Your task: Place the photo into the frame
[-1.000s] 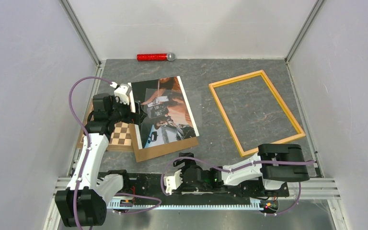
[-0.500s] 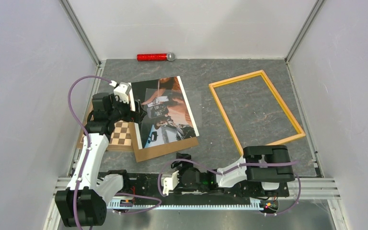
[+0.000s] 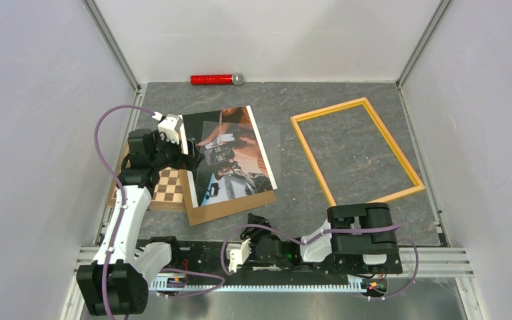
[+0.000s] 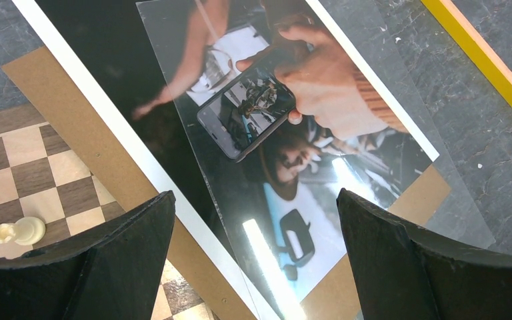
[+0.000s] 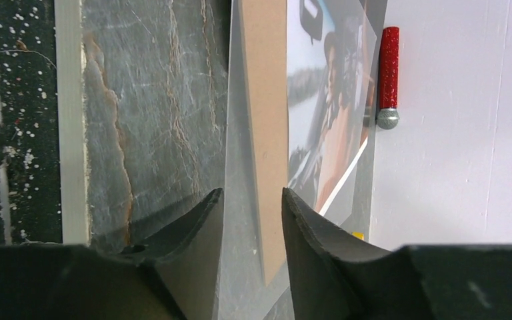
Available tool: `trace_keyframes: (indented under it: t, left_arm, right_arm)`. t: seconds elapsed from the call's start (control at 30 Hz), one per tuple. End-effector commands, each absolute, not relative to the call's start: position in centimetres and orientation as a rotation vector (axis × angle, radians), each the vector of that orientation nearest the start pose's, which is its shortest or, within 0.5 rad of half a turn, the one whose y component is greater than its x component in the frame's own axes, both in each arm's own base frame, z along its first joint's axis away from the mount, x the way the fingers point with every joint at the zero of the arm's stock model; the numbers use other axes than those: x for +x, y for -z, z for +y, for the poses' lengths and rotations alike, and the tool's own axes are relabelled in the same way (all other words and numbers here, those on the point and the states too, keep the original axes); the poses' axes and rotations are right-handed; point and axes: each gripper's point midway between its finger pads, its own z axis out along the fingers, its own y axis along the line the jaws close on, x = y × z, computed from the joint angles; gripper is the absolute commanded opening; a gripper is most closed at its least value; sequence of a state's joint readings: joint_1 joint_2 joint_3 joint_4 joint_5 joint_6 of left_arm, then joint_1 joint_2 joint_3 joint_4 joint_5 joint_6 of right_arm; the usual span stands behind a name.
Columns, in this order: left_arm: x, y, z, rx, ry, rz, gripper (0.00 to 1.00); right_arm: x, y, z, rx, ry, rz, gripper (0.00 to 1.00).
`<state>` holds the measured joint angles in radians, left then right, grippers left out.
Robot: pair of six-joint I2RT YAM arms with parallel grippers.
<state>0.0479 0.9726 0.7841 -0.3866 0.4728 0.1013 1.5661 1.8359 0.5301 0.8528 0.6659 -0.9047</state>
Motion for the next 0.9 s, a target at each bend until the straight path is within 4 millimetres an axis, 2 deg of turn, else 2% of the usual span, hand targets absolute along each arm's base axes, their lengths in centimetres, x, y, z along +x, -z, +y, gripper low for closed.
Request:
trace_keyframes:
  t: [0.0, 0.3, 0.43, 0.6, 0.73, 0.87]
  left_arm:
    - [30.4, -19.7, -6.2, 0.352, 0.390, 2.012, 0.97]
    - [30.0, -20.1, -6.3, 0.365, 0.398, 2.038, 0.98]
    - [29.5, -20.5, -6.6, 0.364, 0.435, 2.067, 0.98]
    - [29.3, -21.6, -7.2, 0.319, 0.497, 2.095, 0.98]
    - [30.0, -22.6, -7.9, 0.226, 0.586, 2.132, 0.98]
    - [31.1, -22.2, -8.8, 0.129, 0.707, 2.197, 0.98]
  right_arm:
    - [14.2, -5.9, 38.0, -1.570, 0.236, 1.013, 0.36]
    - [14.6, -9.0, 38.3, -1.531, 0.209, 1.110, 0.15]
    - [15.6, -10.6, 38.1, -1.495, 0.169, 1.198, 0.00]
    - [17.1, -13.0, 37.2, -1.440, 0.175, 1.221, 0.00]
    - [17.8, -14.7, 36.4, -1.412, 0.212, 1.208, 0.00]
    - [18.3, -16.4, 35.6, -1.380, 0.255, 1.188, 0.00]
